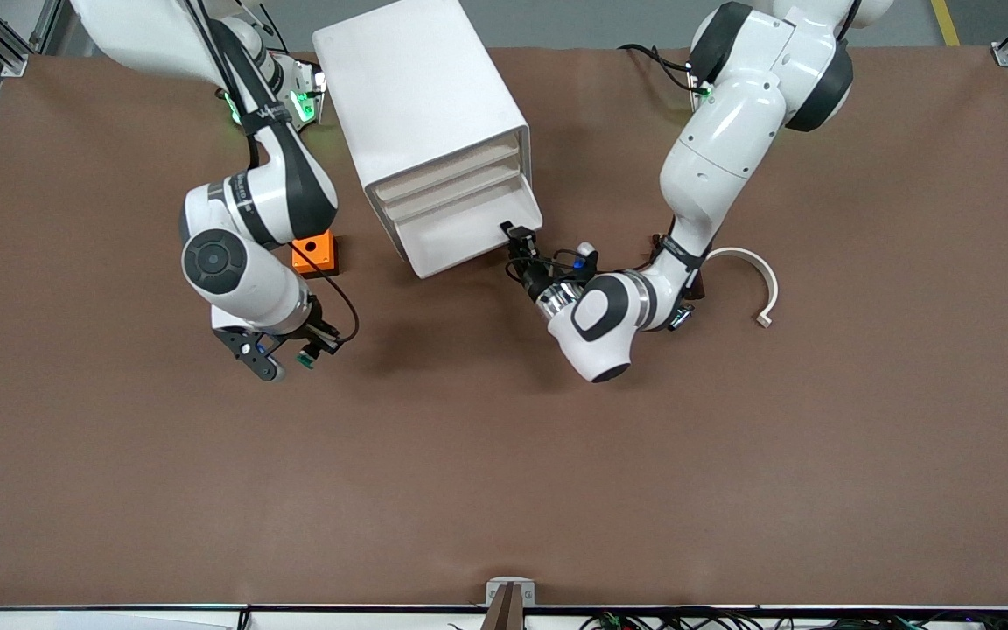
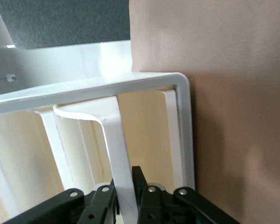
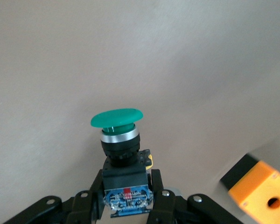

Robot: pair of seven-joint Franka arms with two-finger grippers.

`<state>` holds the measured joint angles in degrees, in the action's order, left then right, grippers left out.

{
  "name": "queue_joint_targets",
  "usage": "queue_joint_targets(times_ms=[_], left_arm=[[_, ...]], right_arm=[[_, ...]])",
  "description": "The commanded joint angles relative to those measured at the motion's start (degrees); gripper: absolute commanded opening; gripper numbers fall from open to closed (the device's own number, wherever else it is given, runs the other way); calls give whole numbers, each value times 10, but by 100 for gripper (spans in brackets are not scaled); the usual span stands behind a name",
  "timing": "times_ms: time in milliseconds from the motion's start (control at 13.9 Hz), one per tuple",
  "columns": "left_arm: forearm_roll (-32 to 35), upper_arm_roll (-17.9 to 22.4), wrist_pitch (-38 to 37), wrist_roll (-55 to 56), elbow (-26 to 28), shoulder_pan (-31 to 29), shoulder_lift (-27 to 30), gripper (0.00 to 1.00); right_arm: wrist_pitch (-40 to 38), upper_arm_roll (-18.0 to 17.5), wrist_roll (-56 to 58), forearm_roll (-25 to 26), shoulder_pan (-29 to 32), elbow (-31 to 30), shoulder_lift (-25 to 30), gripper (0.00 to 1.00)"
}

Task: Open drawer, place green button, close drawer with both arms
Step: 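Pull the top drawer open with the left gripper while the right gripper lifts the button, then carry the green button over the open drawer with the right gripper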

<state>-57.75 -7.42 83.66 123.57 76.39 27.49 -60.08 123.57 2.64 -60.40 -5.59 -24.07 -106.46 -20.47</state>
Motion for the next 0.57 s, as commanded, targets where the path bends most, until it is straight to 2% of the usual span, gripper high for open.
queue_joint_targets(times_ms=[0,215,358,430,502], left_arm=[[-13,0,4,-7,-6,-26,-5,13],[-26,0,4,-9,-6,-42,-6,16],[-32,0,5,-8,-7,-43,-7,23],[-36,0,5,-8,-7,-44,-8,31],[-38,0,5,-14,-7,-45,-8,54]], right_arm=[[-10,4,-45,-21,-26,25,-2,0],[-9,4,-142,-21,-76,30,-2,0],[-6,4,-198,-21,-109,30,-2,0],[-5,4,-221,-21,-123,30,-2,0],[-5,4,-248,-21,-141,30,-2,0]])
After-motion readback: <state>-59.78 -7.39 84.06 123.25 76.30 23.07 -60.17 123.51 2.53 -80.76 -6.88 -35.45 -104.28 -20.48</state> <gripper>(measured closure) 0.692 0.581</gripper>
